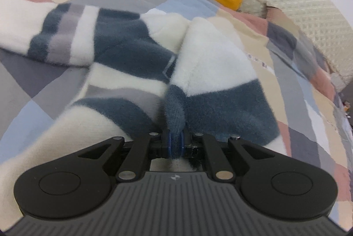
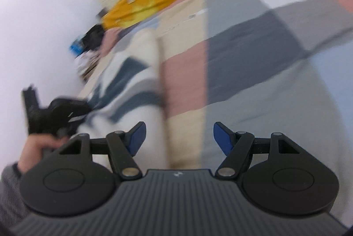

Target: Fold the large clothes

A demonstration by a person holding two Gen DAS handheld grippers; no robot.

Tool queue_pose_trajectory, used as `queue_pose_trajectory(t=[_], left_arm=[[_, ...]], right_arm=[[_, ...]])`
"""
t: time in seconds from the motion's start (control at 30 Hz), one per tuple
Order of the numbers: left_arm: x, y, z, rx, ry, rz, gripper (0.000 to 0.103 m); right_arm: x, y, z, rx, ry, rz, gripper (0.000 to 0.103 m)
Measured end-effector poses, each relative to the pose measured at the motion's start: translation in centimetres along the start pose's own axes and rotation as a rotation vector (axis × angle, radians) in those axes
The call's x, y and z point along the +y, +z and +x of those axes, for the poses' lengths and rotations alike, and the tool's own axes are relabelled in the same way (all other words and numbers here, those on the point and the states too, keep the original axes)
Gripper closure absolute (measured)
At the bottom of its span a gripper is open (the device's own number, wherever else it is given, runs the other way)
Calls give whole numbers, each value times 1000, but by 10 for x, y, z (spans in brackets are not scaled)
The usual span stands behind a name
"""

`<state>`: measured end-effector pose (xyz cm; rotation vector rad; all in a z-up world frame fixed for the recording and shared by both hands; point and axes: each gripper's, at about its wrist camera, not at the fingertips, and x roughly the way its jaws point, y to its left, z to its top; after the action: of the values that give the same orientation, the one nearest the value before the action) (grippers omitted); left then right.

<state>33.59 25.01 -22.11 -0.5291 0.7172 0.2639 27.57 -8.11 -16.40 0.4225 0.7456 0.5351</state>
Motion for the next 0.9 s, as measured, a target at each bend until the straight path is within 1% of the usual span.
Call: queue_pose_trajectory(t=[0.1, 0.2, 0.27, 0.33, 0.37, 0.4, 0.43, 0.47, 0.5, 0.6, 0.63, 0.67, 0.7, 0.77, 0.83, 0.9], left_arm=[[9, 3, -8, 8, -45, -49, 90], [14, 7, -26, -6, -60, -86, 90], [13, 6, -42, -19, -76, -87, 85], [9, 2, -59, -30, -95, -83, 71], [5, -2, -68, -30, -105, -76, 67], [2, -9, -75, -29, -116, -69, 62], [-2, -17, -82, -21, -125, -61, 60], [-6, -25, -88, -8, -131, -52, 60], [-10, -35, -93, 5, -136, -39, 60], [-20, -63, -105, 43, -113, -15, 60], [-22, -70, -109, 59, -104, -13, 60], [-23, -76, -112, 64, -94, -12, 60], [-23, -80, -115, 63, -86, -16, 60], [-22, -84, -116, 58, -108, -22, 59], [-20, -84, -112, 53, -158, -31, 59], [-18, -84, -103, 59, -164, -27, 60]], right_arm=[[15, -3, -2, -6, 7, -66, 32], [22, -7, -6, -10, 22, -81, 32], [26, -9, -9, -8, 48, -100, 34], [32, -14, -14, -4, 88, -120, 33], [37, -16, -13, 5, 104, -132, 33], [42, -20, -13, 15, 107, -160, 34], [48, -22, -10, 17, 86, -186, 34], [52, -26, -10, 22, 59, -217, 34], [53, -27, -8, 29, 53, -227, 34], [48, -25, -8, 38, 28, -198, 37], [45, -25, -9, 43, 15, -181, 41], [42, -25, -9, 49, 2, -165, 47], [40, -26, -9, 55, -13, -157, 50], [35, -27, -9, 68, -48, -140, 61], [31, -30, -12, 66, -56, -104, 63], [26, -31, -18, 63, -71, -64, 63]])
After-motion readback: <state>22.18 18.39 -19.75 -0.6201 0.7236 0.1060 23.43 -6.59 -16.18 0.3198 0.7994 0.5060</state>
